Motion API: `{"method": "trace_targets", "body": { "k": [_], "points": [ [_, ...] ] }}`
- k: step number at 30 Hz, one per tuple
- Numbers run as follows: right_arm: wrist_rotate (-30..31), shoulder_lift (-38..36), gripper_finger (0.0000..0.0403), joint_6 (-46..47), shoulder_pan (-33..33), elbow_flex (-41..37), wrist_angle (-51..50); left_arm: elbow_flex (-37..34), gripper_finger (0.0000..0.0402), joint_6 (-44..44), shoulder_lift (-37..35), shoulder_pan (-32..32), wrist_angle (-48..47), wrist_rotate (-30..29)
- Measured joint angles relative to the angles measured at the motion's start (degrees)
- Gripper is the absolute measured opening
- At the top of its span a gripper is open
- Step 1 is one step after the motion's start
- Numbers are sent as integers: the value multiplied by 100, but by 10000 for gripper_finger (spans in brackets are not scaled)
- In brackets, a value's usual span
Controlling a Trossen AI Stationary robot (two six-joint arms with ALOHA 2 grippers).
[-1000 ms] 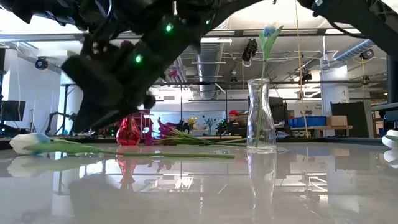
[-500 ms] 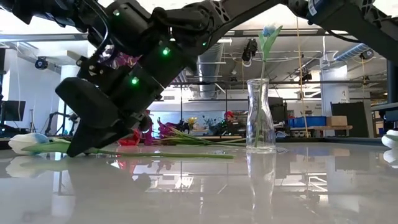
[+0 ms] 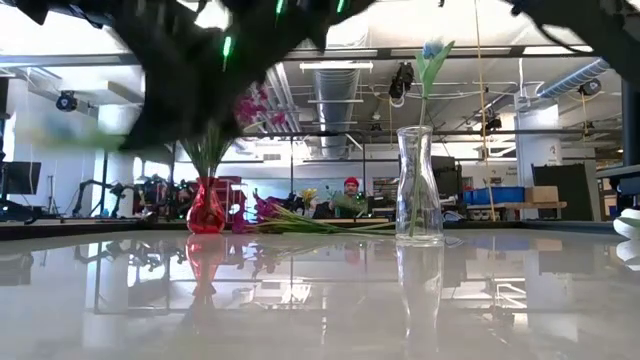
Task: Sort flowers into vase by color
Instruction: Put the white flower into the transparent vase
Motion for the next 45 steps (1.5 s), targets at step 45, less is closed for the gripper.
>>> {"method": "trace_targets", "body": {
  "k": [45],
  "points": [
    [5114, -4259, 12, -6047, 164, -6334, 10729, 352, 123, 91, -11, 2, -594, -457]
  ]
}}
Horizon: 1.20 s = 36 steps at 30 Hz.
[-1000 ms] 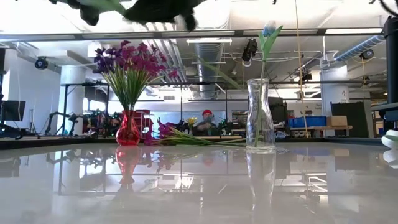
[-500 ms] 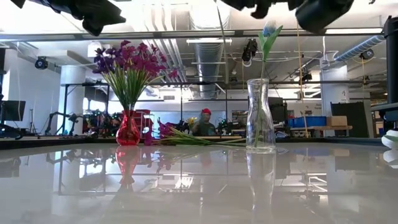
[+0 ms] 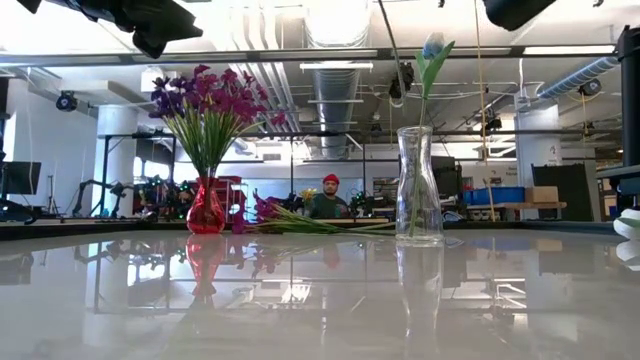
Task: Sort flowers into vase by color
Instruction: Put the white flower into the transparent vase
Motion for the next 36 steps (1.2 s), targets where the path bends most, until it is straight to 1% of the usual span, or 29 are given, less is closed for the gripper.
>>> {"method": "trace_targets", "body": {
  "k": [9, 18, 28, 31, 36],
  "points": [
    [144, 28, 13, 42, -86, -101, -132, -2, 123, -2, 0, -2, -2, -268],
    [138, 28, 13, 845, -226, -516, -129, -2, 123, -2, 0, -2, -3, -279],
    [242, 28, 14, 989, -224, -583, -257, -2, 123, -2, 0, -2, -4, -279],
    [304, 28, 28, 965, -224, -600, -305, -2, 123, -2, 0, -2, -4, -279],
    [556, 28, 76, 983, -222, -600, -318, -3, 123, -3, 0, -2, -4, -279]
  ]
}}
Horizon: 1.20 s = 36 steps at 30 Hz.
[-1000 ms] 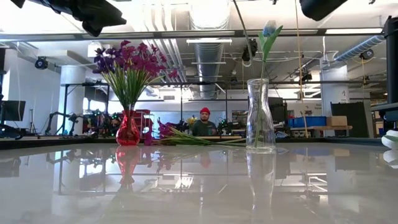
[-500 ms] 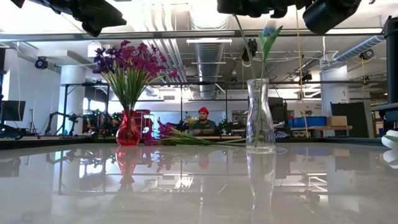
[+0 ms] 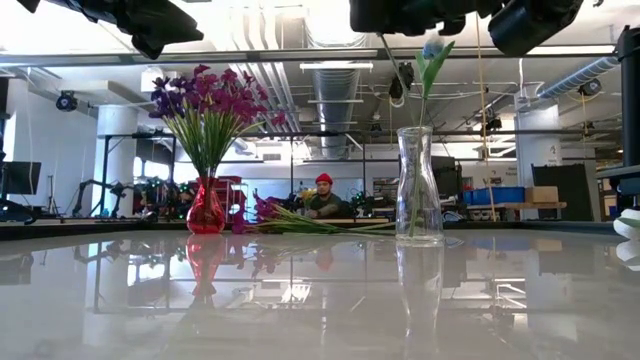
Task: Sort flowers into vase by color
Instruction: Put the white flower into the transparent vase, then put the light purple flower into the red vase
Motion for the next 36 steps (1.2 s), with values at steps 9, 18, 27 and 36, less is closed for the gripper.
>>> {"method": "trace_targets", "body": {
  "k": [9, 18, 27, 36],
  "points": [
    [242, 0, 149, 0, 42, 0, -41, 1, 123, 1, 39, 0, 0, 0],
    [447, -85, 200, -195, 294, 132, -43, -1, 123, -2, 224, 0, -2, 0],
    [1004, -79, 227, -424, 637, 816, -1014, -1, 123, -47, 486, 0, -2, 0],
    [1869, -76, 243, 421, 728, 1673, -3077, -1, 123, -47, 599, 1, -2, 0]
  ]
}}
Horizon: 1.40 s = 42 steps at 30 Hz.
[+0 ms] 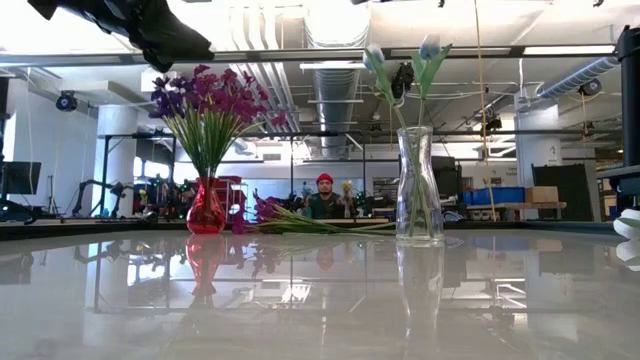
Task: Sort flowers into vase by color
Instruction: Put the light purple flower into the red vase
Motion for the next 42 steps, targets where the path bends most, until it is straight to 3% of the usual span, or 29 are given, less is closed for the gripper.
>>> {"method": "trace_targets", "body": {
  "k": [4, 17, 28, 36, 42],
  "points": [
    [288, 2, 254, 176, 50, 307, -616, 0, 123, 1, -25, -1, 2, 2],
    [717, 4, 289, -632, 249, 1025, -641, 0, 123, 2, -19, -1, 0, 2],
    [280, 4, 290, -1429, 77, 1646, -766, 0, 123, 2, 39, -1, 22, 2],
    [-296, 2, 290, -354, -186, 2087, -2643, 0, 123, 3, 102, -1, 343, 4],
    [-903, -1, 286, 935, -216, 2626, -4464, 0, 123, -13, 692, -77, 712, 7]
  ]
}}
